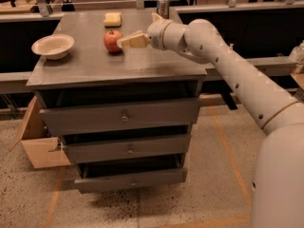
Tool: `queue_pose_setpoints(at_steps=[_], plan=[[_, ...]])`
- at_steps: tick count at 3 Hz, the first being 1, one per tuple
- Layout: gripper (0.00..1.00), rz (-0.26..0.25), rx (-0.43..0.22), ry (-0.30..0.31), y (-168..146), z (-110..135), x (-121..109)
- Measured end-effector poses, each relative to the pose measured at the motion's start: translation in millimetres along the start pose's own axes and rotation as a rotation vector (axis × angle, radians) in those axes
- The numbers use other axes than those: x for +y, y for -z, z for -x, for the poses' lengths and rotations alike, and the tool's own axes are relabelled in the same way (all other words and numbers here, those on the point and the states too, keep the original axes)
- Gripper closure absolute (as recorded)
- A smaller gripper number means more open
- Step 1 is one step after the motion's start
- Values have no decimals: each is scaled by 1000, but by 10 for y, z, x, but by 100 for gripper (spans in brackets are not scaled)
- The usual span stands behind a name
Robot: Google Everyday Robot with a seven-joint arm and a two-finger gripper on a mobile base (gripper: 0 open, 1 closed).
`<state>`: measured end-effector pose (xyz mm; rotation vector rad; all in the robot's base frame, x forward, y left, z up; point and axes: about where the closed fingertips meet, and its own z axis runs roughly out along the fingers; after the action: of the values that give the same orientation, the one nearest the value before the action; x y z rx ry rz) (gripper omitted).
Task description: Pick apple
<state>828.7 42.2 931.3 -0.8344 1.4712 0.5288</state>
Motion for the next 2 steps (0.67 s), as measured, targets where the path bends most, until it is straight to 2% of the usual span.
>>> queue_pose_setpoints(at_steps=[2], plan=[[0,53,73,-15,-374,-302,-143]])
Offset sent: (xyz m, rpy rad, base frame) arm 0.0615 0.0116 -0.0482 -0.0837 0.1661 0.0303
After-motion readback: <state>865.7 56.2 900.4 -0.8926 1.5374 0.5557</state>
